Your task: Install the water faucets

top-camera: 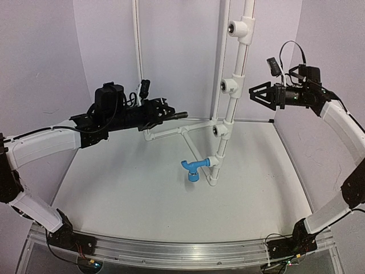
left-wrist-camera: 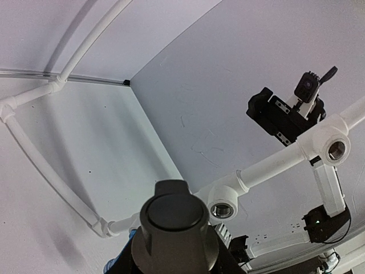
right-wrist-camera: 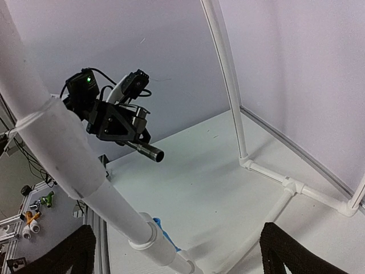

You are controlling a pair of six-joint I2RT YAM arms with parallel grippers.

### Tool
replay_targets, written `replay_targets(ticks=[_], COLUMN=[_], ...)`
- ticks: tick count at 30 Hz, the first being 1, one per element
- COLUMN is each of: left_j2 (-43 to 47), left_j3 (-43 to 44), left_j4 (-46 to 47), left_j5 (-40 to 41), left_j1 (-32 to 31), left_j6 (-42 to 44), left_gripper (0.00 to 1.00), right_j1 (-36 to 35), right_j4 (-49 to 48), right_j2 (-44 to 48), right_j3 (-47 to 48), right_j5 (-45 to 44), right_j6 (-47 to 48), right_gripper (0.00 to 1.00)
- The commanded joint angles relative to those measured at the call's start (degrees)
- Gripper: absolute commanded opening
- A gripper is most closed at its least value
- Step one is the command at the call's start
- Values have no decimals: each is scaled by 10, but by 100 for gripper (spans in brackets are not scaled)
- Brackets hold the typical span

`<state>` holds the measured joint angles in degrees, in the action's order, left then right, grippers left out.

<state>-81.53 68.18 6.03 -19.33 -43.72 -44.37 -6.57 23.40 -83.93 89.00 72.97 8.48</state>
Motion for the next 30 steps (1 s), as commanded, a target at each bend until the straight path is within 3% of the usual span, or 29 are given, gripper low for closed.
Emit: replay_targets(ticks=[1, 6, 9, 12, 14, 16, 17, 23, 27, 30], left_j2=[-7, 7, 25, 80, 143, 207, 216, 167, 168, 150], left_j3=[80, 169, 193, 155, 75, -6, -18, 41, -25, -43], left_j4=[-112, -273, -348, -340, -263, -139, -132, -265, -137, -64], left_j5=[137, 383, 442, 508, 535, 521, 504, 342, 224, 194], left_j1=[-48, -136, -140, -139, -138, -134, -132, -131, -132, -137], left_j6=[8, 41, 72, 127, 148, 162, 157, 130, 96, 79], left_gripper=[0, 0, 0, 0, 0, 0, 0, 0, 0, 0], right_j1=[-2, -2, -2, -2, -2, -12, -28, -154, -165, -170], right_j4=[-1, 1, 0, -2, -3, -7, -8, -64, -123, -191], right_j2=[36, 88, 99, 102, 101, 98, 91, 92, 103, 104], right_j3=[-48, -85, -91, -89, -86, -82, -77, -88, -119, -141], right_j5=[-5, -27, -33, -33, -35, -49, -66, -159, -167, -167], right_j6=[48, 112, 99, 74, 68, 55, 42, -18, -50, -114], right_gripper=[97, 98, 98, 98, 98, 98, 98, 98, 96, 84])
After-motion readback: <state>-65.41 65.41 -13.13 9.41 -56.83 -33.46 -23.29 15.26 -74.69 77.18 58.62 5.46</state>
